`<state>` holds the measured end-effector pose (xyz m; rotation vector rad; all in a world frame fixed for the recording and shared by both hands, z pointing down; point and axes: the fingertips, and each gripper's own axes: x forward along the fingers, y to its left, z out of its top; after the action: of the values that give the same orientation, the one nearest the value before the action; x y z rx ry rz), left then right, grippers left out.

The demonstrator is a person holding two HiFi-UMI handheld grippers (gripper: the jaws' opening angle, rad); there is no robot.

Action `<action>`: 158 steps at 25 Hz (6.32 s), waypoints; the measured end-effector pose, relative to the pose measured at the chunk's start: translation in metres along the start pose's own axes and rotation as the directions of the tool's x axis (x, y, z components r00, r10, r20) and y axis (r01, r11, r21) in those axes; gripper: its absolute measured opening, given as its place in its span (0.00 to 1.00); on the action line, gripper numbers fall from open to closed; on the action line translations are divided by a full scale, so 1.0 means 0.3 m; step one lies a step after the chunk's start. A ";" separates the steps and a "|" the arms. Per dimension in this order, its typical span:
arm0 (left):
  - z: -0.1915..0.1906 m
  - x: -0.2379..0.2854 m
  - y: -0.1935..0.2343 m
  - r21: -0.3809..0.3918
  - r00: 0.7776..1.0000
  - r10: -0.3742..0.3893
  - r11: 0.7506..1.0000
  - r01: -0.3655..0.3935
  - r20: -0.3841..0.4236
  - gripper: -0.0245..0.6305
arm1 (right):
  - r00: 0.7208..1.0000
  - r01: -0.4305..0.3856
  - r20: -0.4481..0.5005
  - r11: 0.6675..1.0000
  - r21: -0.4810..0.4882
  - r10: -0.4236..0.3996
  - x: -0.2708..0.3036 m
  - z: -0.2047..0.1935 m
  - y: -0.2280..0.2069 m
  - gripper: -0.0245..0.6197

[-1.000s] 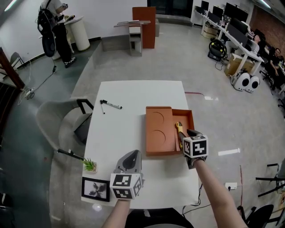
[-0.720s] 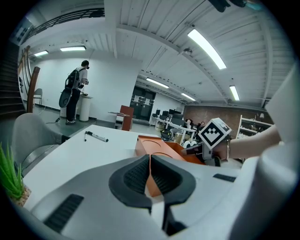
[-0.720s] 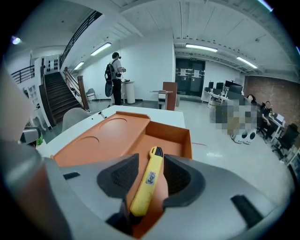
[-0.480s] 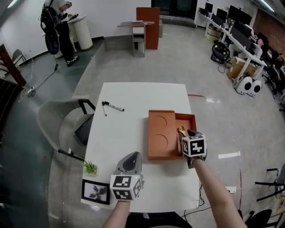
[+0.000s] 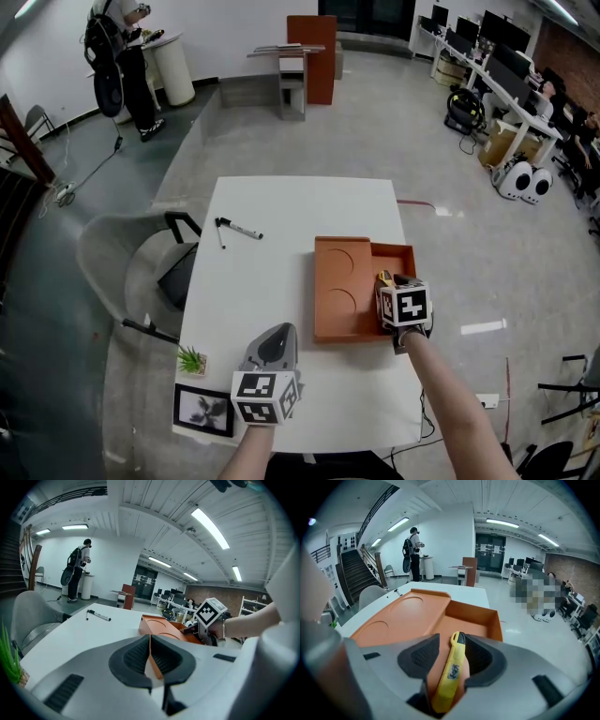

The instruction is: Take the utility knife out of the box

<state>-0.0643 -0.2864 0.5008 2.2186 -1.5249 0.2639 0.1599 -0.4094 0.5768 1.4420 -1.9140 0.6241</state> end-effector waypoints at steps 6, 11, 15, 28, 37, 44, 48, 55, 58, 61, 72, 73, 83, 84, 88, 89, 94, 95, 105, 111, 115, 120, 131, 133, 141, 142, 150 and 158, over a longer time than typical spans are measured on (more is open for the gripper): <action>-0.003 0.001 0.013 -0.004 1.000 -0.002 1.000 0.002 -0.001 0.06 | 0.999 0.008 -0.039 1.000 0.023 -0.007 0.021 -0.007 -0.002 0.28; 0.005 -0.006 0.028 -0.006 1.000 0.007 1.000 -0.007 0.001 0.06 | 0.996 -0.032 -0.083 0.992 0.123 0.042 0.048 -0.029 -0.010 0.30; 0.007 -0.007 0.040 -0.009 1.000 0.015 1.000 -0.015 0.005 0.06 | 0.994 -0.017 -0.106 0.993 0.119 0.030 0.063 -0.037 -0.028 0.36; 0.002 0.015 0.047 -0.024 1.000 0.015 1.000 -0.015 -0.001 0.06 | 0.978 0.007 -0.204 0.979 0.205 0.036 0.118 -0.091 -0.049 0.32; 0.006 0.021 0.054 -0.027 1.000 0.016 1.000 -0.016 -0.002 0.06 | 0.979 0.028 -0.204 0.979 0.202 0.014 0.116 -0.092 -0.059 0.25; 0.025 0.017 0.052 -0.016 1.000 0.010 1.000 -0.010 0.003 0.06 | 0.983 0.025 -0.185 0.979 0.201 0.013 0.107 -0.081 -0.060 0.24; 0.036 0.014 0.052 -0.014 1.000 0.008 1.000 -0.008 0.008 0.06 | 0.991 0.016 -0.134 0.983 0.185 0.010 0.080 -0.053 -0.056 0.24; 0.054 0.011 0.029 -0.005 1.000 -0.006 1.000 0.007 0.024 0.06 | 1.000 -0.012 -0.010 0.983 0.182 0.014 0.012 0.010 -0.050 0.24; 0.058 0.003 0.014 0.004 0.999 -0.018 1.000 0.017 0.027 0.06 | 0.998 -0.031 0.059 0.981 0.189 0.020 -0.031 0.048 -0.037 0.24; 0.065 -0.006 -0.002 0.013 0.999 -0.028 1.000 0.028 0.031 0.06 | 0.992 -0.055 0.120 0.981 0.187 0.033 -0.070 0.076 -0.018 0.24; 0.083 -0.053 -0.053 0.050 0.996 -0.073 0.996 0.070 0.045 0.06 | 0.958 -0.077 0.284 0.982 0.174 0.025 -0.221 0.131 0.027 0.24; 0.087 -0.059 -0.057 0.053 0.996 -0.076 0.996 0.074 0.046 0.06 | 0.955 -0.079 0.295 0.982 0.173 0.025 -0.237 0.133 0.033 0.24; 0.098 -0.098 -0.084 0.077 0.992 -0.108 0.992 0.103 0.062 0.06 | 0.912 -0.052 0.410 0.986 0.155 -0.016 -0.378 0.140 0.053 0.24; 0.098 -0.100 -0.087 0.079 0.992 -0.111 0.991 0.106 0.063 0.06 | 0.907 -0.051 0.420 0.987 0.155 -0.020 -0.392 0.141 0.055 0.24; 0.101 -0.111 -0.104 0.087 0.990 -0.125 0.989 0.118 0.069 0.06 | 0.887 -0.044 0.461 0.987 0.153 -0.032 -0.458 0.149 0.063 0.24; 0.104 -0.115 -0.108 0.088 0.989 -0.127 0.989 0.120 0.071 0.06 | 0.882 -0.042 0.471 0.988 0.151 -0.034 -0.478 0.151 0.066 0.24; 0.107 -0.130 -0.116 0.090 0.987 -0.137 0.988 0.129 0.081 0.06 | 0.852 -0.040 0.522 0.988 0.151 -0.046 -0.575 0.161 0.084 0.24; 0.108 -0.133 -0.118 0.091 0.987 -0.139 0.987 0.131 0.085 0.06 | 0.846 -0.042 0.532 0.987 0.153 -0.047 -0.595 0.161 0.088 0.24; 0.124 -0.168 -0.133 0.104 0.983 -0.149 0.985 0.138 0.108 0.06 | 0.808 -0.085 0.588 0.988 0.129 -0.007 -0.747 0.118 0.179 0.24; 0.128 -0.188 -0.136 0.112 0.981 -0.147 0.985 0.134 0.124 0.06 | 0.790 -0.117 0.613 0.985 0.125 0.016 -0.806 0.089 0.224 0.24; 0.135 -0.212 -0.138 0.118 0.981 -0.147 0.984 0.132 0.128 0.06 | 0.783 -0.124 0.622 0.985 0.121 0.022 -0.848 0.074 0.251 0.24; 0.136 -0.234 -0.134 0.119 0.980 -0.145 0.984 0.130 0.135 0.06 | 0.776 -0.094 0.631 0.991 0.092 0.014 -0.887 0.051 0.275 0.24; 0.120 -0.273 -0.128 0.127 0.978 -0.156 0.982 0.139 0.135 0.06 | 0.776 -0.115 0.630 0.988 0.106 0.023 -0.924 -0.010 0.336 0.24; 0.117 -0.279 -0.126 0.125 0.978 -0.157 0.982 0.140 0.134 0.06 | 0.776 -0.119 0.630 0.987 0.109 0.023 -0.928 -0.017 0.344 0.24; 0.116 -0.288 -0.129 0.129 0.977 -0.163 0.981 0.146 0.136 0.06 | 0.786 -0.125 0.618 0.985 0.119 0.025 -0.917 -0.045 0.364 0.24; 0.116 -0.287 -0.128 0.129 0.977 -0.163 0.981 0.146 0.136 0.06 | 0.786 -0.124 0.618 0.985 0.117 0.025 -0.917 -0.045 0.367 0.24; 0.110 -0.279 -0.133 0.128 0.978 -0.164 0.981 0.147 0.129 0.06 | 0.789 -0.120 0.614 0.986 0.112 0.026 -0.917 -0.047 0.367 0.24; 0.119 -0.282 -0.109 0.122 0.980 -0.153 0.983 0.138 0.125 0.06 | 0.794 -0.131 0.607 0.985 0.110 0.038 -0.905 -0.034 0.389 0.24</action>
<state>-0.0692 -0.2215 0.4282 2.4680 -1.4368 0.1625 0.0992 -0.1932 0.3843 1.8145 -2.4766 0.3648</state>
